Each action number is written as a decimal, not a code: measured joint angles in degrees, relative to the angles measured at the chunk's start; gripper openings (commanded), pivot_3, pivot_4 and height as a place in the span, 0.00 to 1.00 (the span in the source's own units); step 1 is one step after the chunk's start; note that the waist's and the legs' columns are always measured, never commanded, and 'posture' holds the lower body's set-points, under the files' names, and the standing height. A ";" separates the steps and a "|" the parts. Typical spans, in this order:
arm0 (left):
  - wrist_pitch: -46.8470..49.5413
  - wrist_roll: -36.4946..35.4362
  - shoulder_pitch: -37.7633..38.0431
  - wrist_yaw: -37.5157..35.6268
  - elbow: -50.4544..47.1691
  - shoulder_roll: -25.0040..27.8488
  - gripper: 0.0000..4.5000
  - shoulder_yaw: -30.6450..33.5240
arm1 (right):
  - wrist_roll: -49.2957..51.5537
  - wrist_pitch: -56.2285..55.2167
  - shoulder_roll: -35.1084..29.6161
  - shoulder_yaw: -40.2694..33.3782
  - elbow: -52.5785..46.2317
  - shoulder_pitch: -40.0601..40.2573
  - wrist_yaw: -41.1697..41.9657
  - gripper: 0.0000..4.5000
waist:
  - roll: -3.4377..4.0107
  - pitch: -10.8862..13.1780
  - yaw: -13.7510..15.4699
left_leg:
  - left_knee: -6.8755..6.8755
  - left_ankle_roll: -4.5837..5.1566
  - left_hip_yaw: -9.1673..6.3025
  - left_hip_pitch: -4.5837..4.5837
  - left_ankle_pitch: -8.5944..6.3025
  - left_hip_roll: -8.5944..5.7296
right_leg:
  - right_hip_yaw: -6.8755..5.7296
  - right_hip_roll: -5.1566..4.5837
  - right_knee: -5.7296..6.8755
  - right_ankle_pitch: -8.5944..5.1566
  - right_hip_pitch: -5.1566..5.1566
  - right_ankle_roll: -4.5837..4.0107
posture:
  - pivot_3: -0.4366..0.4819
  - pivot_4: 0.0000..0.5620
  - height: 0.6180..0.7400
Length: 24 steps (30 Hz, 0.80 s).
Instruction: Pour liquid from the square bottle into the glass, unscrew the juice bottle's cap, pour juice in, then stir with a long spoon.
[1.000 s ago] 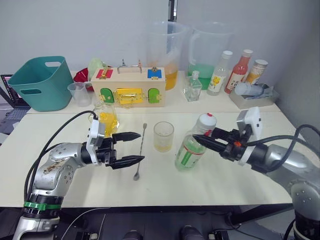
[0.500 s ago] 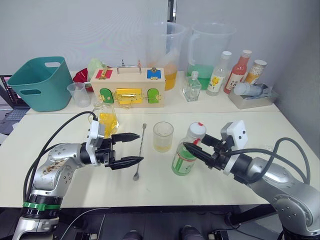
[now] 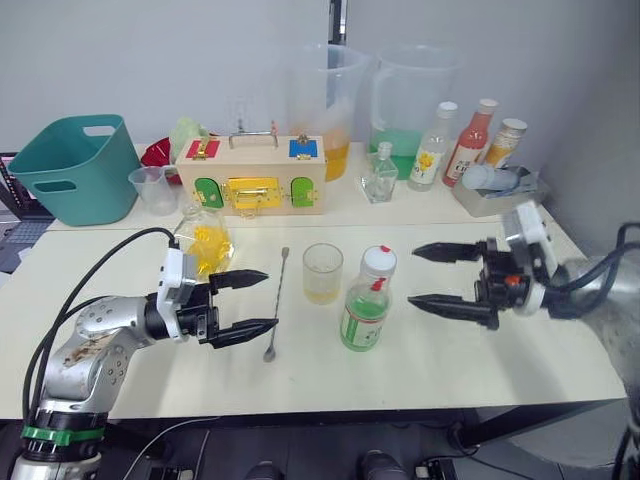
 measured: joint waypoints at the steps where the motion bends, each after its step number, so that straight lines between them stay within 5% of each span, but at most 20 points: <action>1: 0.20 -0.10 1.21 0.39 -1.13 0.29 1.00 0.84 | -2.29 -2.53 0.26 3.14 5.00 -3.94 5.23 0.99 | -0.01 0.00 0.19 | 0.00 0.00 -0.04 -0.02 0.00 0.01 | -0.03 0.01 0.04 0.00 0.00 -0.01 | 0.48 0.27 0.92; 7: 0.86 -0.39 4.86 3.53 -5.13 0.83 1.00 3.37 | -9.94 -11.09 5.72 13.45 20.61 -16.50 18.40 0.99 | 0.00 0.01 0.41 | 0.00 -0.01 -0.04 -0.08 0.00 -0.01 | -0.03 -0.03 0.08 0.00 -0.07 -0.01 | 0.48 0.27 0.92; 20: 4.72 -4.31 11.70 8.15 -13.14 4.23 1.00 9.61 | -4.21 -17.82 10.24 26.78 33.78 -25.17 19.44 0.99 | -0.01 0.03 0.67 | -0.01 -0.02 -0.11 -0.12 0.00 -0.06 | -0.05 -0.09 0.11 0.01 -0.13 -0.02 | 0.48 0.27 0.92; 24: 5.22 -4.58 12.68 8.95 -13.94 4.50 1.00 10.40 | -0.39 -16.51 8.62 27.59 32.62 -25.12 19.49 0.74 | 0.00 0.03 0.64 | -0.02 -0.02 -0.10 -0.11 0.00 -0.05 | -0.05 -0.08 0.11 0.01 -0.13 -0.02 | 0.48 0.27 0.92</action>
